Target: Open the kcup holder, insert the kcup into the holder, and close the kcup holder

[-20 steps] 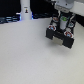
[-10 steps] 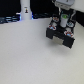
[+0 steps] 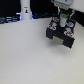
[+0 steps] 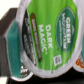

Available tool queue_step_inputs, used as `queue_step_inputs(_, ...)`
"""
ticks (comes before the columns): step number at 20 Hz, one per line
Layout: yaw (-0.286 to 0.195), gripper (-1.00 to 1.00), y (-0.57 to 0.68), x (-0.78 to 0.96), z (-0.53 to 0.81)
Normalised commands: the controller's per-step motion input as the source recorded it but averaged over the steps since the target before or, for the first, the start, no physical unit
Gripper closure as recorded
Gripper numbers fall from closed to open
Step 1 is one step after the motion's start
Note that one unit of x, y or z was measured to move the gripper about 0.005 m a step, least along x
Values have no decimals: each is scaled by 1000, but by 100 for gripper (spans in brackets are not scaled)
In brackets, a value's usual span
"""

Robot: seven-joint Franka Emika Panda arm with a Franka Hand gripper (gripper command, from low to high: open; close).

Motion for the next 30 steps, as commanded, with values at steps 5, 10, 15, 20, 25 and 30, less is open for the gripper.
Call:
queue_step_inputs(5, -10, 100, -34, 31, -177)
queue_step_inputs(10, -7, 100, -40, 0, -282)
queue_step_inputs(15, -1, 100, -16, -13, -325)
queue_step_inputs(20, 39, -100, 105, 46, -92)
queue_step_inputs(25, 62, -100, 101, 87, 177)
queue_step_inputs(30, 84, -100, -42, 138, 339)
